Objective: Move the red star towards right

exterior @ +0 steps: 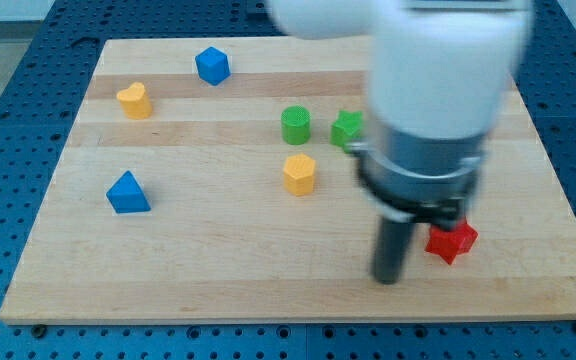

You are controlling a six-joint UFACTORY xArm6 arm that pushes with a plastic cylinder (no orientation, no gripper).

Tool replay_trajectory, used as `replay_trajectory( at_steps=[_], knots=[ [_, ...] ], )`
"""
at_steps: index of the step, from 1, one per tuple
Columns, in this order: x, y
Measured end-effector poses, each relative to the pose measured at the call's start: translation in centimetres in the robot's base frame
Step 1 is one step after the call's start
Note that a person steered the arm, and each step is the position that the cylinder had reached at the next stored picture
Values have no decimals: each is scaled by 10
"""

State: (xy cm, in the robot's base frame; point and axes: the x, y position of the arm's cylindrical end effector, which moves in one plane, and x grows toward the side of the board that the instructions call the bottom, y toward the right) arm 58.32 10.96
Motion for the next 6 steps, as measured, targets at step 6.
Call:
replay_trajectory(
  at_steps=[6],
  knots=[
    [-14,-20]
  ],
)
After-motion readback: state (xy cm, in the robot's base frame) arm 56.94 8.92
